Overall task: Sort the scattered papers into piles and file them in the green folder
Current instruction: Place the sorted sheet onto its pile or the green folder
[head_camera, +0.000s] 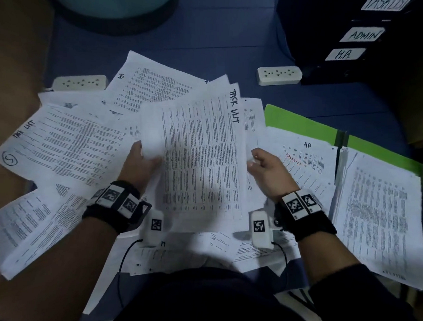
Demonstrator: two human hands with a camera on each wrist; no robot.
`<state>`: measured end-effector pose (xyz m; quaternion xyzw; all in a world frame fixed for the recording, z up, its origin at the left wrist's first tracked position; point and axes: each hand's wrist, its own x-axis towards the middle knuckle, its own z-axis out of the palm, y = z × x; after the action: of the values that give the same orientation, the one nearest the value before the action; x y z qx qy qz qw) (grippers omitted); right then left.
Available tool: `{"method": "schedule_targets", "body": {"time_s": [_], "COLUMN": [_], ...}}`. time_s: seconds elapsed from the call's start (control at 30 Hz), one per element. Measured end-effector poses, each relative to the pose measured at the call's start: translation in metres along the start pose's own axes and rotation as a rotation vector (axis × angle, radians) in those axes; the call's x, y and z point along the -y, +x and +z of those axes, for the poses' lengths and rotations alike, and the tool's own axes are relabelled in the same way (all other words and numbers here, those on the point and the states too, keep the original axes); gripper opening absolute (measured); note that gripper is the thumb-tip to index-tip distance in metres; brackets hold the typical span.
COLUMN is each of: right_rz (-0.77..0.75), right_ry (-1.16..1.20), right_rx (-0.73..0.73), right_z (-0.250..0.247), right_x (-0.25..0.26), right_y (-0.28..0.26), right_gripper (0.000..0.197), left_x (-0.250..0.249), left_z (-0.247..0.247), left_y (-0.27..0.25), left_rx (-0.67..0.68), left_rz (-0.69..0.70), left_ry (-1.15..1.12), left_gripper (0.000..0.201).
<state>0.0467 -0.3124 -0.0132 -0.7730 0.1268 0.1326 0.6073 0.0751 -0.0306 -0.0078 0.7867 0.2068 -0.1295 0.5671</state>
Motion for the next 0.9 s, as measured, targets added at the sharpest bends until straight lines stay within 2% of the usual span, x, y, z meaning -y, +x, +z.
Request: {"method": "schedule_targets", "body": {"time_s": [0.07, 0.1, 0.17, 0.2, 0.27, 0.3, 0.37, 0.47, 0.53, 0.6, 0.67, 0.73, 0.83, 0.9], "right_rz": [0.079, 0.123, 0.236, 0.304, 0.407, 0.436, 0.403, 0.229, 0.255, 0.285, 0.232, 0.208, 0.341, 0.425], "right_ry": [-0.002, -0.061, -0.361, -0.514, -0.753, -0.813, -0.889, -0.917, -0.962, -1.013, -1.02, -1.014, -0.92, -0.815], "right_rx": [-0.045, -0.13, -0.281, -0.286, -0.202, -0.18, -0.247, -0.344, -0.298, -0.29, -0.294, -0.277, -0.272, -0.275], "right_z": [0.001, -0.001, -0.006, -0.005, 0.005, 0.012, 0.025, 0.042, 0.052, 0.058, 0.064, 0.073, 0.08, 0.078], "right_x": [0.001, -0.002, -0.007, -0.008, -0.01, -0.01, -0.011, -0.012, -0.014, -0.017, -0.021, -0.024, -0.023, -0.019], "right_y": [0.007, 0.016, 0.037, 0.045, 0.055, 0.056, 0.056, 0.057, 0.057, 0.054, 0.053, 0.051, 0.055, 0.061], "right_gripper": [0.015, 0.021, 0.042, 0.055, 0.073, 0.076, 0.076, 0.075, 0.08, 0.076, 0.067, 0.066, 0.07, 0.062], "left_x": [0.008, 0.013, 0.024, 0.03, 0.035, 0.036, 0.037, 0.036, 0.038, 0.038, 0.038, 0.038, 0.039, 0.037], "left_z": [-0.004, -0.006, -0.011, -0.013, -0.016, -0.017, -0.018, -0.023, -0.026, -0.028, -0.032, -0.036, -0.04, -0.041], "left_y": [0.004, 0.007, 0.01, 0.012, 0.012, 0.011, 0.01, 0.008, 0.008, 0.008, 0.007, 0.007, 0.005, 0.003], "left_rx": [-0.067, -0.086, -0.095, -0.092, -0.101, -0.11, -0.122, -0.126, -0.123, -0.118, -0.124, -0.124, -0.093, -0.079], "left_rz": [-0.042, -0.057, -0.075, -0.083, -0.092, -0.095, -0.085, -0.07, -0.056, -0.049, -0.035, -0.037, -0.039, -0.035], "left_ry": [-0.015, -0.009, 0.039, 0.067, 0.089, 0.096, 0.125, 0.148, 0.144, 0.12, 0.095, 0.09, 0.067, 0.046], "left_gripper": [0.055, 0.058, 0.049, 0.043, 0.039, 0.04, 0.041, 0.04, 0.04, 0.041, 0.041, 0.042, 0.04, 0.037]}}
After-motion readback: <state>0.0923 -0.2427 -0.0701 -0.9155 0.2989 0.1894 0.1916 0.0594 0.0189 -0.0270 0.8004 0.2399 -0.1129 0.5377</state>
